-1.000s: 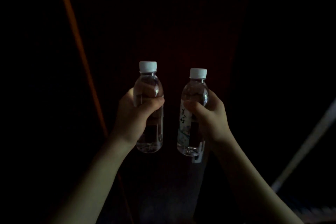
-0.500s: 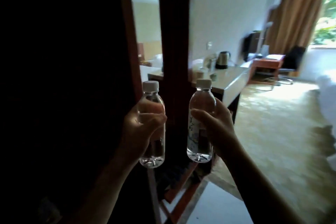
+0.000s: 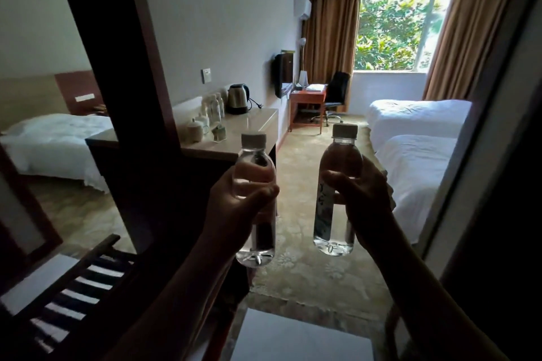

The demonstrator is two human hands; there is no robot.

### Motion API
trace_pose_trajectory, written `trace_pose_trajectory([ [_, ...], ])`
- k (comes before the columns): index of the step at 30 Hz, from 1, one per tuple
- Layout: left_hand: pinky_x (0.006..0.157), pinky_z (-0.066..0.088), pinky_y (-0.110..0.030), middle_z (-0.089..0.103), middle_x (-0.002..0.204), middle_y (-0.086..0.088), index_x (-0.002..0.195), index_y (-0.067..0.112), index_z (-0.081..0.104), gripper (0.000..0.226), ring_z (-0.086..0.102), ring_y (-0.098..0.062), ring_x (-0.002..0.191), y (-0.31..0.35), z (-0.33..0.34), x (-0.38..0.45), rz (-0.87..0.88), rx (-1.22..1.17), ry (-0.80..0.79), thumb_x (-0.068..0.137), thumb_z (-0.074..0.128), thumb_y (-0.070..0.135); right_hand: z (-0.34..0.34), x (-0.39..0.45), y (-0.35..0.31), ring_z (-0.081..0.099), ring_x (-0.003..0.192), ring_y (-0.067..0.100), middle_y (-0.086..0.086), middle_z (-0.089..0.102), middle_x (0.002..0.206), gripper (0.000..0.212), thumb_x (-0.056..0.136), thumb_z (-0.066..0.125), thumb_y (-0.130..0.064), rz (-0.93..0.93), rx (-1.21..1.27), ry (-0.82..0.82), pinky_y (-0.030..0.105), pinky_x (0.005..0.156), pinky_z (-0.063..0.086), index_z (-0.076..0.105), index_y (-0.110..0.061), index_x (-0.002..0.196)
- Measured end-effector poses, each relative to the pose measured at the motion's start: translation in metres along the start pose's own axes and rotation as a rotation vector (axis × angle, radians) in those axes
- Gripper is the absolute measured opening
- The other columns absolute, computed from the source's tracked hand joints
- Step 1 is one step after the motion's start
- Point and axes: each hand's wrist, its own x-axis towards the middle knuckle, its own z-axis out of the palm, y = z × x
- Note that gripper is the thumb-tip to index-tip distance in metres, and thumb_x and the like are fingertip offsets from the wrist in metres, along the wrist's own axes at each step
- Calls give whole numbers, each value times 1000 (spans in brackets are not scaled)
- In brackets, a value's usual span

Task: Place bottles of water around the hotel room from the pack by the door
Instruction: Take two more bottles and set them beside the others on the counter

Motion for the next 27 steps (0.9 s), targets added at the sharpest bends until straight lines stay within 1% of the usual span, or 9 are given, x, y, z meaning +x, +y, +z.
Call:
trace_pose_trajectory([
  [4,56,56,-30,71,72,2,82,26,70,30,69,-15,67,-33,21,52,-8,12,-67,54,78,34,-16,42,33,66,68,0,-12,71,76,44,60,75,-34,2,-31,56,21,54,54,66,-19,100],
  [7,56,55,-29,72,75,-1,81,30,70,26,72,-16,68,-61,30,98,-17,4,-139,57,78,34,-19,80,65,64,66,-1,-13,69,72,32,66,73,-20,-2,-48,81,19,53,54,65,-15,97],
  [9,56,55,-27,71,76,-3,86,25,68,28,72,-17,69,-84,34,133,-24,4,-153,60,79,29,-18,110,88,64,65,-2,-16,69,71,29,69,70,-17,-5,-58,97,18,53,54,64,-13,97],
  [11,54,55,-27,71,74,-2,87,24,67,30,71,-15,68,-106,37,173,-48,-14,-144,60,80,27,-14,144,109,65,67,-1,-16,70,73,38,66,74,-24,-5,-83,135,18,53,54,65,-12,100],
  [13,56,55,-28,72,75,0,85,28,68,32,71,-14,69,-123,40,217,-40,-9,-156,56,79,36,-9,182,127,66,68,-1,-13,71,75,43,63,76,-29,3,-112,161,18,53,53,66,-11,102],
  [17,58,59,-36,71,76,-3,82,33,69,26,71,-23,70,-149,51,307,-38,-22,-197,58,78,36,-7,262,154,64,67,-3,-15,70,73,30,69,71,-19,-1,-160,179,16,52,50,66,-13,98],
  [21,56,58,-35,69,77,-8,86,23,66,21,70,-26,69,-180,65,372,-21,-17,-237,68,76,22,-9,319,179,65,68,-6,-22,69,73,20,72,69,-21,-23,-202,187,14,52,50,64,-28,90],
  [25,60,61,-42,69,79,-7,85,27,66,29,70,-25,71,-215,86,421,-51,-36,-255,60,75,38,-25,365,209,66,69,-7,-24,70,73,24,68,69,-22,-12,-222,218,13,52,49,63,-31,89],
  [27,59,60,-39,69,81,-9,89,26,66,33,70,-27,73,-235,102,448,-51,-10,-277,61,75,40,-36,391,226,65,66,-7,-24,70,71,24,66,69,-19,-16,-209,231,12,52,49,63,-31,86],
])
